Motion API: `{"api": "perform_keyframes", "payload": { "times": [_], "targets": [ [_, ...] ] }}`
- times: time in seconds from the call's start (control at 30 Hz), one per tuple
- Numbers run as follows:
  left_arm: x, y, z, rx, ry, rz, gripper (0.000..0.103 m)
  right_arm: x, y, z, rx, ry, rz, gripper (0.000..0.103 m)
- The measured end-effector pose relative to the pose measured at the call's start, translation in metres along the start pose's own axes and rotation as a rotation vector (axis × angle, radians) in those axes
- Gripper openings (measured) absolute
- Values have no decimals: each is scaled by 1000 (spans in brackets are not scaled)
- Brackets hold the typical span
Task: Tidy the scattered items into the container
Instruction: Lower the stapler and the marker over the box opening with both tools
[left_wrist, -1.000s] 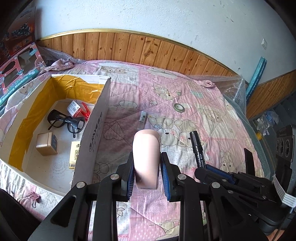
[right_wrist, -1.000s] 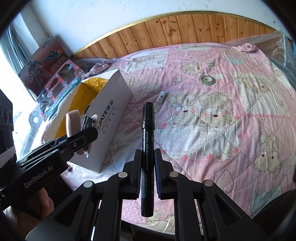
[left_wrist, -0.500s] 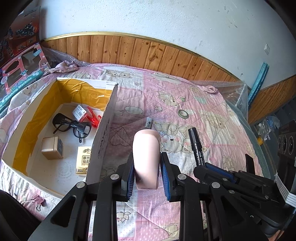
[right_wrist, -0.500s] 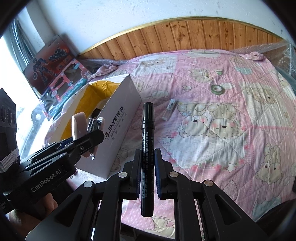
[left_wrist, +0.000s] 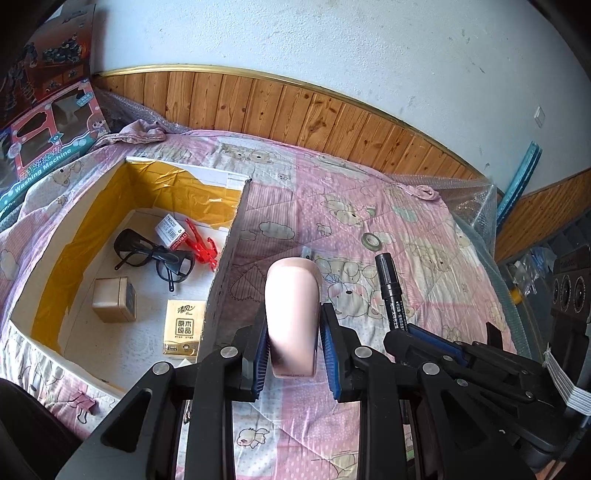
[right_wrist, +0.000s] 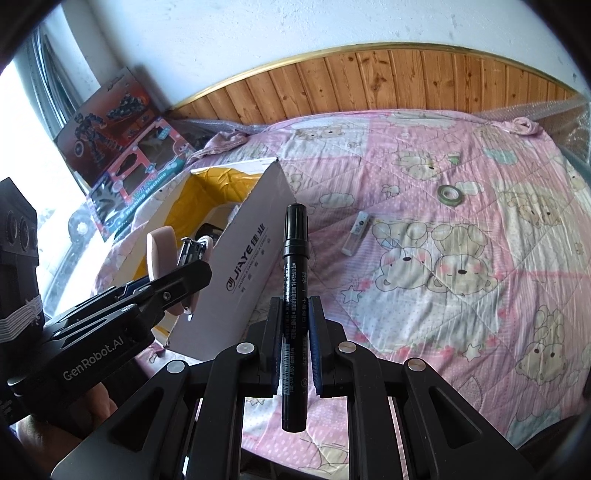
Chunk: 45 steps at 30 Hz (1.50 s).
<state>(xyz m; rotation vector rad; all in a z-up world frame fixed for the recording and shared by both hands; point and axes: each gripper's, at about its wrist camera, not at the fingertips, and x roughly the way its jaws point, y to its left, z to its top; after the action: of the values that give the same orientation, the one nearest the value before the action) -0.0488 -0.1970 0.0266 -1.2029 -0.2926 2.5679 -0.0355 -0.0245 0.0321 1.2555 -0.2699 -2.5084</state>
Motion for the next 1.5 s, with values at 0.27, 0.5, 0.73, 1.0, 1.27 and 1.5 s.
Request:
{"api": "perform_keyframes", "payload": {
  "times": [0.27, 0.5, 0.73, 1.0, 1.27, 1.5],
  "targets": [
    [-1, 15, 8, -24, -7, 19, 27, 7, 10, 9, -11, 2, 15, 13],
    [-5, 26, 16, -38, -21, 31, 27, 15, 20, 17, -28, 6, 28, 13],
    [-9, 44, 23, -62, -36, 47, 27, 20, 33, 27, -53, 6, 39, 13],
    [-11, 63, 27, -85, -43, 62, 27, 26, 49, 37, -78, 7, 51, 13],
    [-17, 80, 31, -107, -59, 76, 27, 31, 67, 48, -109, 5, 63, 13],
    [-24, 98, 33, -131, -73, 95, 27, 39, 81, 53, -130, 11, 78, 13]
  ]
}}
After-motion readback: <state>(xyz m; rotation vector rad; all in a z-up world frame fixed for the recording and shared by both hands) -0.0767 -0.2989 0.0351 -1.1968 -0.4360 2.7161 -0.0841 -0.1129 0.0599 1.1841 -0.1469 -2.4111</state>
